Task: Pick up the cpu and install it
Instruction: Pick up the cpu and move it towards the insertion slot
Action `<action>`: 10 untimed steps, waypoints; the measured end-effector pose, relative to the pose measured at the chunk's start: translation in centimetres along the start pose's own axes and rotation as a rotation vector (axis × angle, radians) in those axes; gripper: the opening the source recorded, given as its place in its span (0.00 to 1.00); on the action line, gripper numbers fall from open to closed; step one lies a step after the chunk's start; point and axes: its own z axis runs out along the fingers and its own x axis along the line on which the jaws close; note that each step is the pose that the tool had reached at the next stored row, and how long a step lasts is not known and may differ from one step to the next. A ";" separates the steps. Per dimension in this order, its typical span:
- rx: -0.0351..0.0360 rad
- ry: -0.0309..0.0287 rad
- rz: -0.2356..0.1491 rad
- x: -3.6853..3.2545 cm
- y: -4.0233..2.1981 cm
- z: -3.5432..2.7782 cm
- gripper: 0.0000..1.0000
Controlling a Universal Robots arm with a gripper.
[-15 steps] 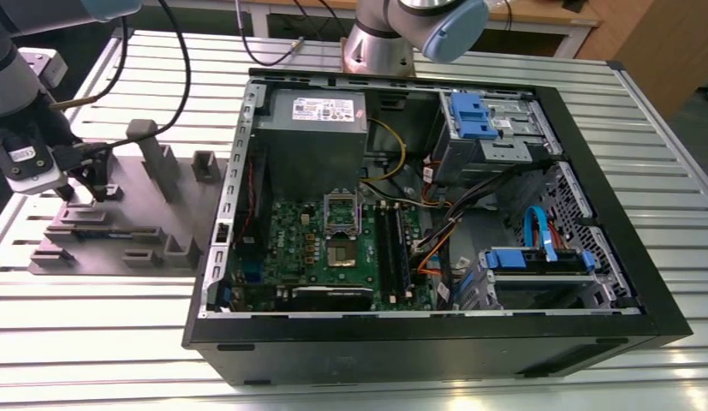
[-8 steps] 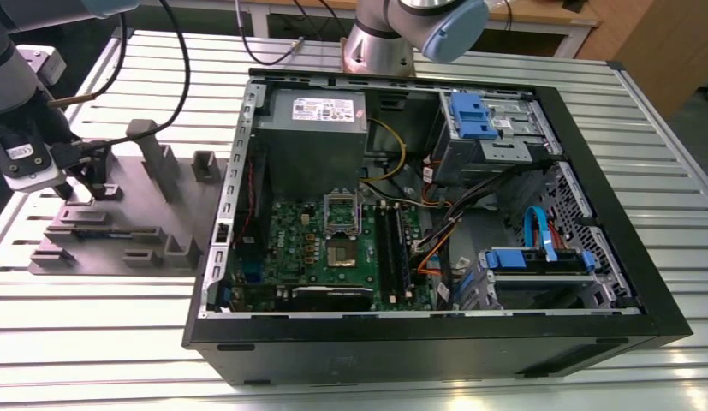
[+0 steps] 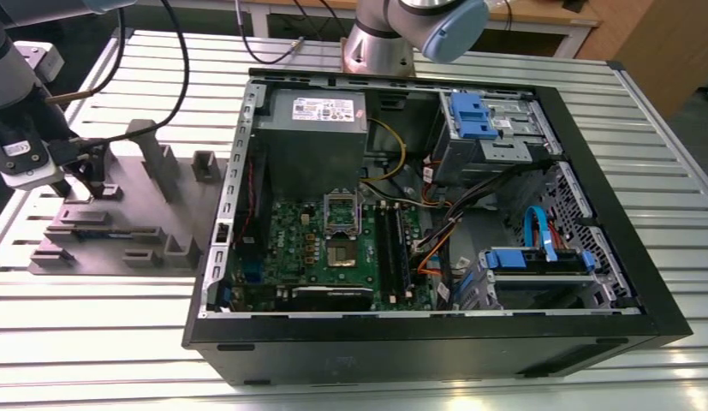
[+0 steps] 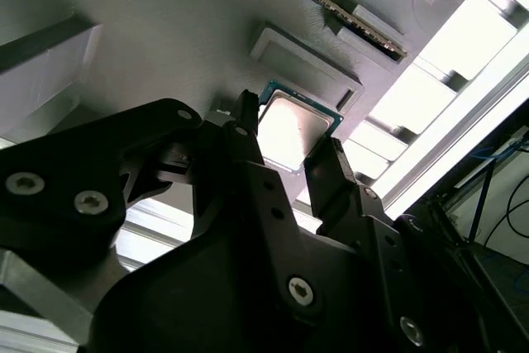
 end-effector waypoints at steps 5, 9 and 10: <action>0.0001 0.0000 0.000 0.00 0.00 -0.03 0.47; 0.0003 0.0004 0.000 0.01 0.01 -0.17 0.47; 0.0002 0.0003 0.000 0.01 0.01 -0.23 0.47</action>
